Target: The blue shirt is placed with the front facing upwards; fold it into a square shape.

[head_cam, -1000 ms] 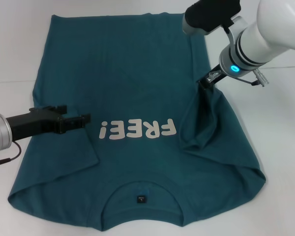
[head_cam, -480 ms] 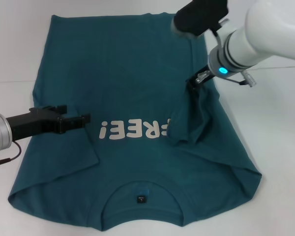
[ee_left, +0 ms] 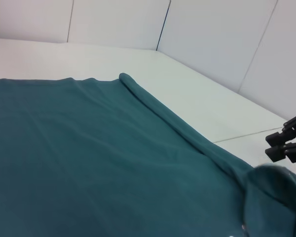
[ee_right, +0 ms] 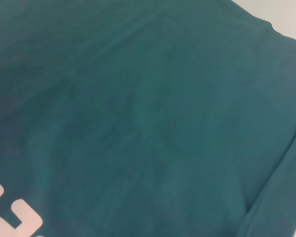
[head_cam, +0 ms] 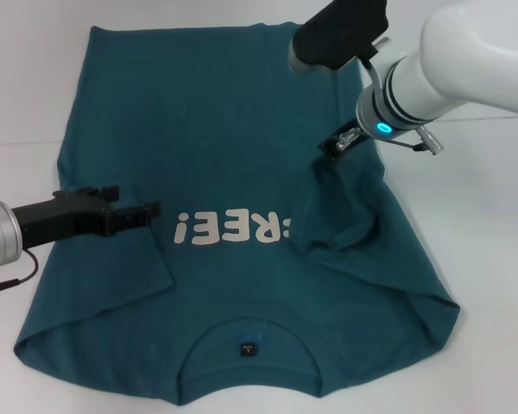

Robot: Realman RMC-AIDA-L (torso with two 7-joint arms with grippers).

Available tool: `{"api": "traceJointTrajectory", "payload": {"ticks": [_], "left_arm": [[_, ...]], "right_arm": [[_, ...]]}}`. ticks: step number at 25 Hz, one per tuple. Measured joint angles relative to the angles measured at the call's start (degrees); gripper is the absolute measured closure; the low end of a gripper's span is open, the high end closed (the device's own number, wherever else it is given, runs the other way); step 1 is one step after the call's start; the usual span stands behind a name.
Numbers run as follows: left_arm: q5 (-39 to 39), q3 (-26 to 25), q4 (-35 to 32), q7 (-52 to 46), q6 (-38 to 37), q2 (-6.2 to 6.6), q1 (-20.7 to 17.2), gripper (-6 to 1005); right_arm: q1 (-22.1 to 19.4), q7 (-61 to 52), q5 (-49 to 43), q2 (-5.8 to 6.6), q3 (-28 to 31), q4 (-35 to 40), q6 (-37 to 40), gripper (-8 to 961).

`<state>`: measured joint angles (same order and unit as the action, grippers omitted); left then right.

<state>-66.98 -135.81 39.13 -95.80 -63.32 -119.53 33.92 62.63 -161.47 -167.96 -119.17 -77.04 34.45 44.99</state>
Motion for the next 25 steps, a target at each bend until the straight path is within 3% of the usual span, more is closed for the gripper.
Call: {"api": "traceJointTrajectory", "payload": {"ticks": [2,8,10,15,25], "left_arm": [[0.1,0.0,0.0,0.0,-0.1,0.00,0.0,111],[0.2,-0.1,0.0,0.0,-0.2,0.01,-0.1,111],[0.2,-0.1,0.0,0.0,-0.2,0.01,-0.1,111],[0.0,0.0,0.0,0.0,-0.2,0.01,-0.6,110],[0.3,0.4,0.1,0.0,-0.2,0.01,-0.6,110]], "right_arm": [[-1.2,-0.1,0.0,-0.07,0.1,2.5,1.5,822],[-6.5,-1.7,0.3,-0.33,1.2,14.7,9.9,638],[-7.4,-3.8,0.7,-0.37,2.7,17.9,15.7,405],[-11.3,-5.5,9.7,-0.81,3.9,22.0,23.8,300],[-14.0,-6.0,12.8,-0.83,1.8,16.8,16.3,288]]}}
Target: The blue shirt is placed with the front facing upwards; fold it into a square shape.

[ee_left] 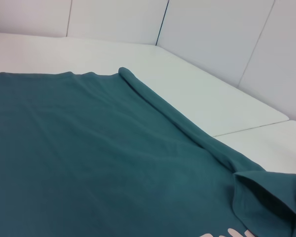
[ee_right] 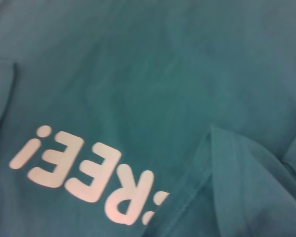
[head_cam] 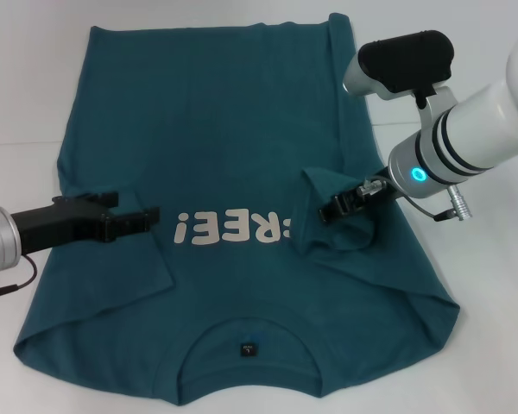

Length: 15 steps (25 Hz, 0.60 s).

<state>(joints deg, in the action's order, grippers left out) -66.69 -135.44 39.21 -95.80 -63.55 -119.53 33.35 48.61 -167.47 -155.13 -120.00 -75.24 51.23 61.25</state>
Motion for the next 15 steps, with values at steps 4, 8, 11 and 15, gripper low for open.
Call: {"api": "traceJointTrajectory", "payload": {"ticks": [4,8,11,15], "left_arm": [[0.0,0.0,-0.1,0.0,0.0,0.05,0.2,111],[0.1,0.1,-0.1,0.0,0.0,0.01,0.3,112],[0.1,0.1,-0.1,0.0,0.1,-0.01,0.4,112],[0.1,0.1,-0.1,0.0,0.2,0.00,0.4,111]], "right_arm": [[-0.1,0.0,-1.9,0.17,0.4,-1.2,-0.9,293],[0.1,-0.1,-3.4,0.19,0.4,-2.8,-1.8,298],[0.5,0.0,-3.4,0.25,0.4,-4.0,-2.5,297],[0.9,0.1,-3.7,0.38,0.4,-5.3,-3.2,327]]}}
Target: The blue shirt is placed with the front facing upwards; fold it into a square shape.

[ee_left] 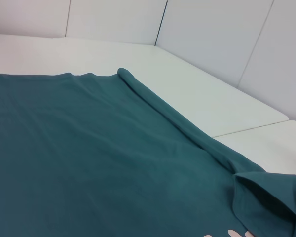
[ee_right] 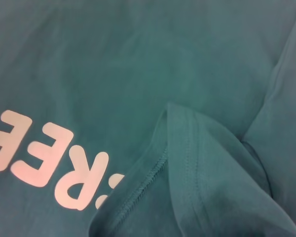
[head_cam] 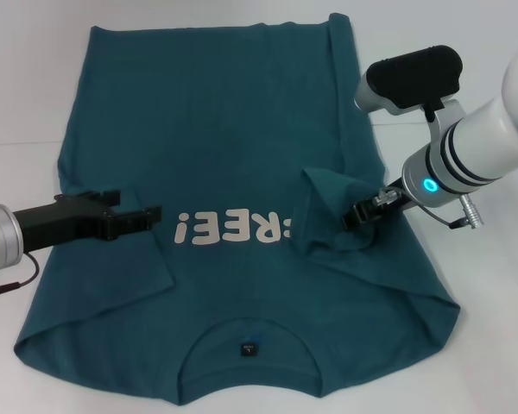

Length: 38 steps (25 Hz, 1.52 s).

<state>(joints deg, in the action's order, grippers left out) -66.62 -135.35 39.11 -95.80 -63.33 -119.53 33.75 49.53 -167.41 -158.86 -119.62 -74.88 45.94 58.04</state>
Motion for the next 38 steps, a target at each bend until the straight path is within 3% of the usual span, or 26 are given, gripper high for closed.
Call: {"api": "traceJointTrajectory", "payload": {"ticks": [17,27,38], "left_arm": [[0.0,0.0,0.0,0.0,0.2,0.00,0.0,112],[0.0,-0.2,0.3,0.0,0.1,0.00,-0.1,112],[-0.4,-0.3,0.4,0.0,-0.1,0.00,-0.2,111]], "right_arm": [[1.3,0.7,-2.7,0.05,0.0,-2.6,-1.4,513],[1.6,1.4,-2.1,-0.07,0.0,-1.7,-1.3,924],[3.7,1.4,-0.2,-0.18,1.3,-2.6,-3.5,954]]}}
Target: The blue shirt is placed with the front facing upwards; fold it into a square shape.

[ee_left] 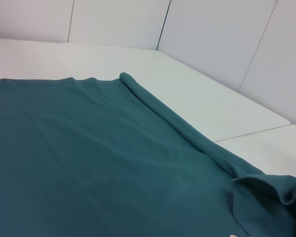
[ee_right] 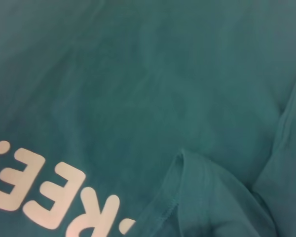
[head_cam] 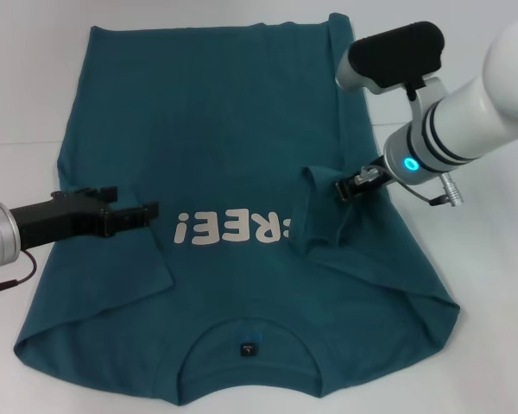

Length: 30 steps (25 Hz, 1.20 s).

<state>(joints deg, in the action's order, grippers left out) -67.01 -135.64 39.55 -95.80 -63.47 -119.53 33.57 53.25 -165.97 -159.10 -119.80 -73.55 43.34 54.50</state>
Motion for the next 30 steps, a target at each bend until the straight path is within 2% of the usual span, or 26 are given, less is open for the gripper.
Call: {"api": "traceJointTrajectory", "payload": {"ticks": [7,16,24,30], "left_arm": [[-0.1,0.1,0.0,0.0,0.3,0.00,0.0,111],[-0.1,0.2,-0.2,0.0,0.4,0.00,-0.2,112],[-0.1,0.2,-0.4,0.0,0.4,0.00,-0.2,111],[0.1,0.3,-0.4,0.0,0.1,-0.09,-0.1,112]], "right_arm": [[2.2,0.0,0.9,-0.37,-0.4,-2.6,-1.5,954],[2.5,-0.1,4.9,0.01,0.2,-3.0,-3.1,955],[4.7,1.8,5.3,-0.33,-1.4,-6.4,-3.2,951],[0.7,3.7,6.9,-0.28,-1.4,1.6,0.6,781]]}}
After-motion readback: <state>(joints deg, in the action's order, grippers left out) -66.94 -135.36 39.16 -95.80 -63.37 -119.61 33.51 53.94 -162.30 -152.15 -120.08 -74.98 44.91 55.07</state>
